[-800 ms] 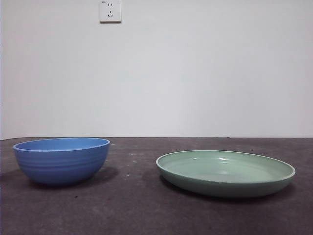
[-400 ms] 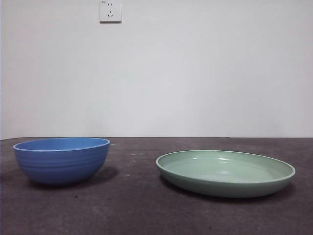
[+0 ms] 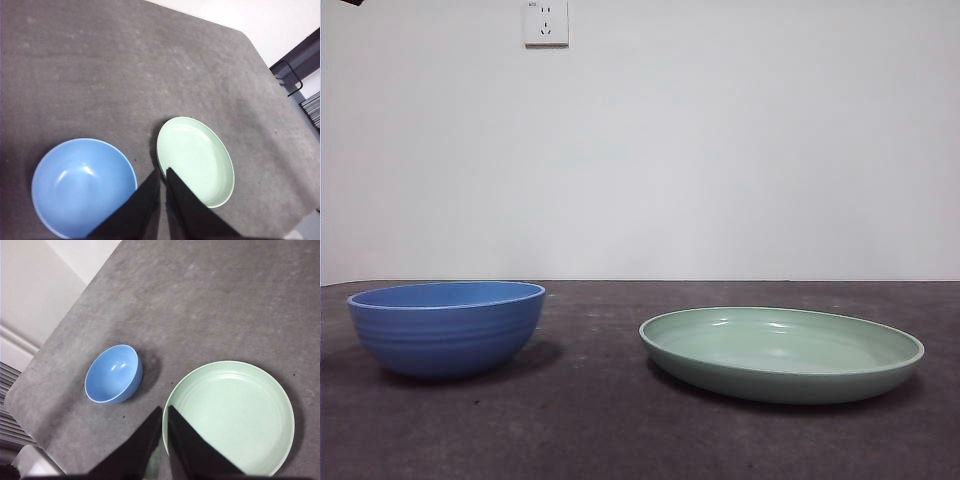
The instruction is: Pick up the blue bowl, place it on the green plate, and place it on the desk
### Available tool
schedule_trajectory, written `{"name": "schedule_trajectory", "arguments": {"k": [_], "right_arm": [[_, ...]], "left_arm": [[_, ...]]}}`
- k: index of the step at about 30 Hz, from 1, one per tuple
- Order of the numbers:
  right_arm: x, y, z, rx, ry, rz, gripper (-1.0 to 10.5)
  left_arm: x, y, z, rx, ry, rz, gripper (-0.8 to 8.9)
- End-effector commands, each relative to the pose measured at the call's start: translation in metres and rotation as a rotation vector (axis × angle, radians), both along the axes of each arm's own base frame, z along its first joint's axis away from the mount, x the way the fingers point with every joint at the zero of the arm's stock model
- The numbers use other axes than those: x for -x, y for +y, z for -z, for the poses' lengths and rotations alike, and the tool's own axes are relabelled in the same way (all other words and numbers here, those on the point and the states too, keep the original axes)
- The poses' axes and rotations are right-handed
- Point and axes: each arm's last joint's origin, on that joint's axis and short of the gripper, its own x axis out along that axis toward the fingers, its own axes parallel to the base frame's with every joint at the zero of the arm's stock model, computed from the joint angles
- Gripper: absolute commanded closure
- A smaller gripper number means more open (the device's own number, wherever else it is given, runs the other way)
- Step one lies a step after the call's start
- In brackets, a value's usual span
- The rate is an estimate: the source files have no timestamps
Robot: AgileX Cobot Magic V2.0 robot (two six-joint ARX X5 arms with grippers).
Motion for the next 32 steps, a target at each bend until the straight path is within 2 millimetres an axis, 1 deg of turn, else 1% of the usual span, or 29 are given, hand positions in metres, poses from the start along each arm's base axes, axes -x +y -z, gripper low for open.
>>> {"name": "schedule_trajectory", "arguments": {"k": [1,5,7,9,12,13,14,20,26,29,32], "right_arm": [[-0.001,0.001,-0.004,0.007,-0.026,-0.014,9.3],[-0.001,0.001,-0.004,0.007,-0.027,-0.014,9.3],[-0.001,0.001,-0.004,0.008,-0.027,-0.014,9.1],[-0.001,0.001,-0.004,0.008,-0.026,-0.013,7.7],[-0.001,0.001,-0.004,0.009,-0.024,-0.011,4.9],[-0.001,0.001,-0.004,0.009,-0.025,-0.011,4.4],[-0.001,0.001,-0.004,0.009,-0.025,-0.011,4.1],[-0.001,0.001,-0.004,0.009,-0.027,-0.011,4.1],[-0.001,0.001,-0.004,0.006,-0.018,-0.014,4.1],[0.0,0.001,-0.004,0.005,-0.011,-0.014,4.1],[0.0,0.001,-0.004,0.0,-0.012,-0.022,4.1]], "left_arm": [[-0.001,0.0,-0.006,-0.018,-0.046,0.021,7.84],[-0.001,0.0,-0.006,-0.018,-0.046,0.021,7.84],[-0.001,0.0,-0.006,-0.018,-0.046,0.021,7.6],[-0.001,0.0,-0.006,-0.018,-0.046,0.021,6.11],[-0.001,0.0,-0.006,-0.018,-0.046,0.021,3.04],[-0.001,0.0,-0.006,-0.018,-0.046,0.021,2.45],[-0.001,0.0,-0.006,-0.018,-0.047,0.021,2.06],[-0.002,0.0,-0.008,-0.015,-0.062,0.02,1.96],[-0.001,0.0,-0.006,-0.01,-0.038,0.016,1.97],[-0.001,0.0,-0.002,-0.017,0.005,0.01,1.97],[-0.007,0.001,0.006,-0.069,0.068,-0.04,1.97]]}}
